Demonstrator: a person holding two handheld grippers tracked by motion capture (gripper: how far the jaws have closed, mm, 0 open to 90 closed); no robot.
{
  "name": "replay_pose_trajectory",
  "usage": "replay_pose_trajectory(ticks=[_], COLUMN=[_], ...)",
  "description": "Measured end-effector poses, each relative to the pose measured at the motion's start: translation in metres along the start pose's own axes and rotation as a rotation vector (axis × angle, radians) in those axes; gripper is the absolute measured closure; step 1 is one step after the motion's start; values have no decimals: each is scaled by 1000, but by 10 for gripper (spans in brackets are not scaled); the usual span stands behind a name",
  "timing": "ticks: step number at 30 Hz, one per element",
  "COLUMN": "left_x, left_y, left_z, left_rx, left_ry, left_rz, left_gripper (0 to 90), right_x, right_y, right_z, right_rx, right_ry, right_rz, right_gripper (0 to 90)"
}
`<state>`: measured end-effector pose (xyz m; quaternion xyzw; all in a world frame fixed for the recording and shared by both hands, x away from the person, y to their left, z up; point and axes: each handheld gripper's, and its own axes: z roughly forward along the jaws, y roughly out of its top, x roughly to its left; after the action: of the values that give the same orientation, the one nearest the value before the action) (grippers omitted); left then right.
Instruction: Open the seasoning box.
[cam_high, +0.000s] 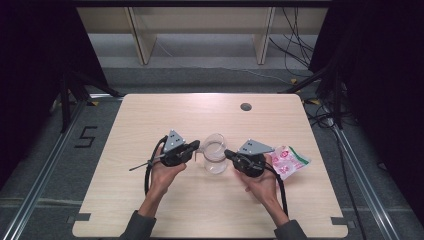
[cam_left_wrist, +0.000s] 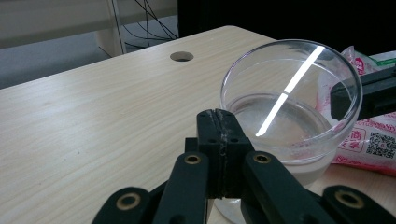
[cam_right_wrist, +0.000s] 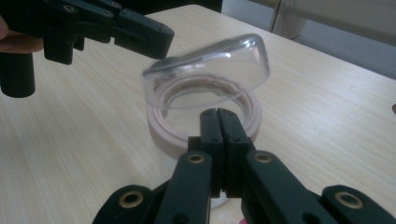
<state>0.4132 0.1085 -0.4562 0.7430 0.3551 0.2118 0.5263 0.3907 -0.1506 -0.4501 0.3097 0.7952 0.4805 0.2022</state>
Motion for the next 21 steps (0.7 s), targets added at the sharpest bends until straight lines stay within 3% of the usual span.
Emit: replay_pose_trajectory(ticks=[7,8,14,16,20,21], left_x=[0,0,-2,-3,-3,-3], left_y=[0,1,4,2,-8,-8], left_z=[-3,-5,-18,-23,-33,-33], left_rx=[-1,-6,-3,25,43,43], left_ry=[23,18,-16,-21,-12,-12], left_rz=[7,8,35,57,44,44], left_gripper=[824,794,603,536,480,466], right_x=[-1,3,5,9,11,13], right_y=[7,10,16,19,24,25], right_z=[-1,0,4,6,8,9], right_rx=[-20,-22,-20,-3,-27,-38], right_ry=[10,3,26,31,26,15], right_rz=[-19,8,-17,-18,-42,-23], right_gripper=[900,900,900,900,900,900])
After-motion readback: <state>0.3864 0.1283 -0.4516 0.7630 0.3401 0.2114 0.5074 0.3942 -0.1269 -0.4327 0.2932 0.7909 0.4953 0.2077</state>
